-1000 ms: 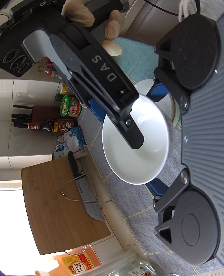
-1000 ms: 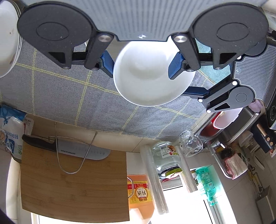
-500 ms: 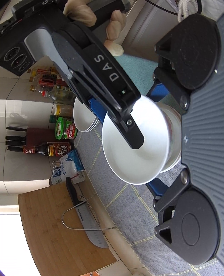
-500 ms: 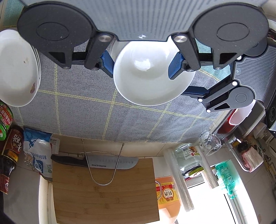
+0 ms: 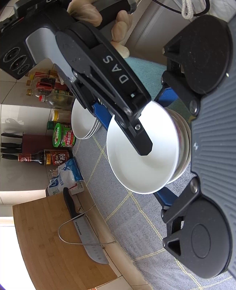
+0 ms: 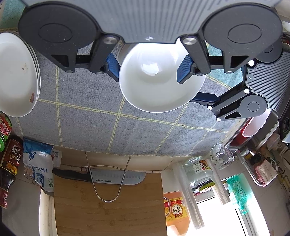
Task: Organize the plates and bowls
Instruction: 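Lift the pink-flower bowl with the right tool and carry it to the nested bowls, then lower the bowl into the nested bowls and open the right tool, then close the left tool on the rim of the nested bowl stack, then lift the bowl stack with the left tool and carry it toward the plate stack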
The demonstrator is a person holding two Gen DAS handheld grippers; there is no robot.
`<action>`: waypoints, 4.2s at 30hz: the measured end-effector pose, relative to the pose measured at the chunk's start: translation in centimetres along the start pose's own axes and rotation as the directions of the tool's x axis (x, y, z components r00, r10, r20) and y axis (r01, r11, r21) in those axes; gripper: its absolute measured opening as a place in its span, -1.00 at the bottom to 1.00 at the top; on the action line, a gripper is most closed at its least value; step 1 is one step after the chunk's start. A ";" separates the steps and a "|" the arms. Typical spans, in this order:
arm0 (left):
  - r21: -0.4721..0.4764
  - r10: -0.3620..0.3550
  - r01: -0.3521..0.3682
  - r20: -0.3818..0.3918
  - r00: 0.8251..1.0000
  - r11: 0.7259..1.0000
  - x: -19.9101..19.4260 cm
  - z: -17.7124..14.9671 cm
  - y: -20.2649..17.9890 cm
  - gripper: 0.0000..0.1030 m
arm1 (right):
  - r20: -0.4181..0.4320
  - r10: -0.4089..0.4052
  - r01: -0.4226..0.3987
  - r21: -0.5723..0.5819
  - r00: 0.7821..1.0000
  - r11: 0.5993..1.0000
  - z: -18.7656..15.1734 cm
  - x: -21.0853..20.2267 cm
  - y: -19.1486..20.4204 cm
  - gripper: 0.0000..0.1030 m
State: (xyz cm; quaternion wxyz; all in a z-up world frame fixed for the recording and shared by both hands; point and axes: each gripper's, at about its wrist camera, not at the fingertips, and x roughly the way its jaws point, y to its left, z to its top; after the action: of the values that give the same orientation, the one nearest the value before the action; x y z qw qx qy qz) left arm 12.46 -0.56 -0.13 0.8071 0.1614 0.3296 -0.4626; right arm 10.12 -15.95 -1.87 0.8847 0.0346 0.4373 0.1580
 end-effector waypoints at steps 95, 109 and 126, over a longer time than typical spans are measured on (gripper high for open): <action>0.198 -0.124 0.150 -0.141 0.982 0.969 1.8 -2.8 6.1 0.51 | -0.003 -0.077 0.073 -0.279 0.997 0.958 -7.2 2.2 0.4 0.71; 0.354 -0.272 0.322 -0.183 0.945 0.878 3.7 -2.1 4.3 0.50 | -0.051 -0.006 -0.015 -0.395 0.999 0.918 -6.2 2.8 0.9 0.65; 0.387 -0.339 0.416 -0.254 0.906 0.823 5.4 -1.1 5.0 0.47 | -0.198 0.090 -0.179 -0.500 0.976 0.847 -4.1 4.6 0.0 0.47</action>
State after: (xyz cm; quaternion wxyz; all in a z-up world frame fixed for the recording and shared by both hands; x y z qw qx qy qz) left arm 18.20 -0.75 -4.84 0.6108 0.3075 0.3130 -0.6591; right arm 9.53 -14.86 -7.93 0.8083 -0.1861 0.4482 0.3333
